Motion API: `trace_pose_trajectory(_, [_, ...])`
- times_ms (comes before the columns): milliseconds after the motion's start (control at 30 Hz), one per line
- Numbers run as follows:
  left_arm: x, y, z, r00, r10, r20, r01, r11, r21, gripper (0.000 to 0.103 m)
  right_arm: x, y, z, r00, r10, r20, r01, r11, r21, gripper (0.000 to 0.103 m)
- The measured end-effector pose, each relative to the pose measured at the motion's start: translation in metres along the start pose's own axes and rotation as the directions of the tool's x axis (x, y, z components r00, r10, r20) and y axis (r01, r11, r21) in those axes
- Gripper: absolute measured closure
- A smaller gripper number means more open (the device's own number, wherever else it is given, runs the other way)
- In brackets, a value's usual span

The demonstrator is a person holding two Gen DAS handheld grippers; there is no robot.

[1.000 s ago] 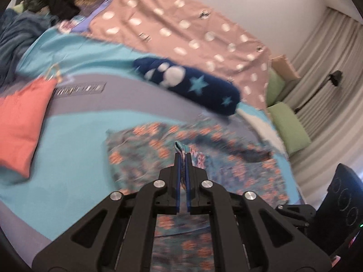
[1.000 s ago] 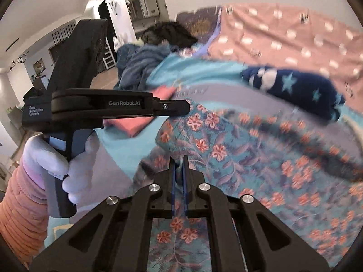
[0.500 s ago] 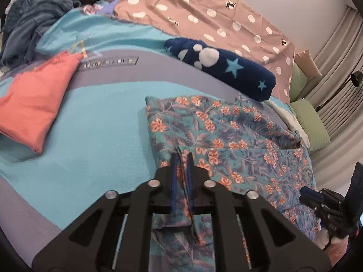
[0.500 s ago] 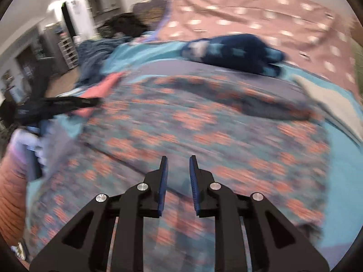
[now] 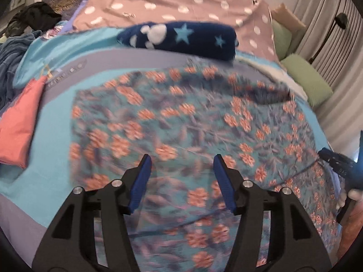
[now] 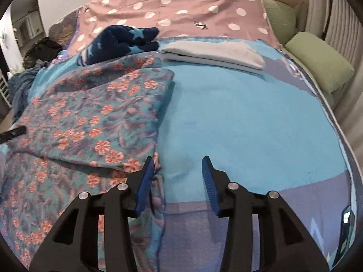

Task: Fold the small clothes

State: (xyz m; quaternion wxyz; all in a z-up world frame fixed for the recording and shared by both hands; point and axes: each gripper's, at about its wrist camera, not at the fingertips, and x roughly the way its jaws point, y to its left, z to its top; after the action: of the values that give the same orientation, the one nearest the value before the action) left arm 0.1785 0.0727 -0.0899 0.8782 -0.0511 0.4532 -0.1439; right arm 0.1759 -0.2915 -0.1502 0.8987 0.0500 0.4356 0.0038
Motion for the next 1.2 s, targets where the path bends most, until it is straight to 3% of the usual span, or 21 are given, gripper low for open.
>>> trace_pose_trajectory(167, [-0.002, -0.045, 0.017, 0.998, -0.058, 0.016, 0.057, 0.995, 0.078, 0.045, -0.007, 0.002, -0.002, 0.989, 0.150, 0.012, -0.149, 0.989, -0.013, 0.060])
trace_pose_trajectory(267, [0.000, -0.090, 0.043, 0.990, -0.139, 0.012, 0.135, 0.979, 0.152, 0.045, 0.000, 0.004, -0.013, 0.984, 0.178, 0.000, -0.178, 0.984, -0.016, 0.059])
trace_pose_trajectory(433, [0.036, -0.176, 0.084, 0.958, -0.275, -0.079, 0.286, 0.934, 0.214, 0.049, 0.003, -0.014, -0.019, 0.959, 0.279, 0.039, -0.281, 0.957, 0.074, 0.059])
trace_pose_trajectory(533, [0.076, -0.230, 0.104, 0.937, -0.305, -0.171, 0.341, 0.908, 0.244, 0.051, 0.004, -0.023, -0.024, 0.942, 0.331, 0.056, -0.336, 0.934, 0.120, 0.059])
trace_pose_trajectory(667, [0.126, -0.290, 0.117, 0.943, -0.209, -0.258, 0.293, 0.891, 0.347, 0.051, 0.004, -0.028, -0.024, 0.926, 0.370, 0.070, -0.376, 0.915, 0.147, 0.059])
trace_pose_trajectory(767, [0.164, -0.324, 0.117, 0.946, -0.037, -0.321, 0.194, 0.860, 0.471, 0.050, 0.005, -0.033, -0.023, 0.915, 0.397, 0.079, -0.404, 0.899, 0.168, 0.058])
trace_pose_trajectory(800, [0.177, -0.333, 0.115, 0.939, 0.049, -0.340, 0.142, 0.845, 0.515, 0.051, 0.005, -0.034, -0.022, 0.911, 0.403, 0.081, -0.411, 0.895, 0.174, 0.058])
trace_pose_trajectory(833, [0.188, -0.338, 0.112, 0.927, 0.117, -0.356, 0.105, 0.831, 0.546, 0.061, 0.005, -0.034, -0.022, 0.909, 0.409, 0.083, -0.417, 0.891, 0.178, 0.058])
trace_pose_trajectory(900, [0.196, -0.342, 0.109, 0.914, 0.174, -0.366, 0.076, 0.813, 0.578, 0.068, 0.005, -0.036, -0.022, 0.904, 0.418, 0.084, -0.426, 0.885, 0.187, 0.058])
trace_pose_trajectory(967, [0.194, -0.339, 0.113, 0.914, 0.168, -0.370, 0.084, 0.814, 0.575, 0.099, 0.005, -0.035, -0.022, 0.903, 0.421, 0.085, -0.429, 0.884, 0.188, 0.058])
trace_pose_trajectory(1033, [0.187, -0.333, 0.121, 0.917, 0.097, -0.387, 0.124, 0.853, 0.507, 0.100, 0.003, -0.034, -0.021, 0.904, 0.419, 0.087, -0.428, 0.885, 0.184, 0.058])
trace_pose_trajectory(1067, [0.178, -0.333, 0.125, 0.922, 0.006, -0.388, 0.187, 0.870, 0.457, 0.100, 0.003, -0.036, -0.021, 0.903, 0.419, 0.090, -0.429, 0.885, 0.183, 0.058])
trace_pose_trajectory(1100, [0.161, -0.333, 0.131, 0.914, -0.156, -0.374, 0.308, 0.866, 0.394, 0.100, 0.003, -0.036, -0.022, 0.903, 0.420, 0.092, -0.430, 0.884, 0.184, 0.058])
trace_pose_trajectory(1133, [0.145, -0.333, 0.135, 0.883, -0.312, -0.351, 0.432, 0.833, 0.346, 0.100, 0.003, -0.036, -0.022, 0.901, 0.423, 0.094, -0.434, 0.882, 0.187, 0.058])
trace_pose_trajectory(1167, [0.137, -0.332, 0.138, 0.864, -0.380, -0.329, 0.483, 0.811, 0.331, 0.100, 0.002, -0.036, -0.023, 0.900, 0.425, 0.095, -0.435, 0.880, 0.189, 0.058])
trace_pose_trajectory(1200, [0.136, -0.331, 0.139, 0.873, -0.373, -0.314, 0.469, 0.816, 0.337, 0.100, 0.002, -0.037, -0.023, 0.900, 0.426, 0.095, -0.436, 0.879, 0.191, 0.058])
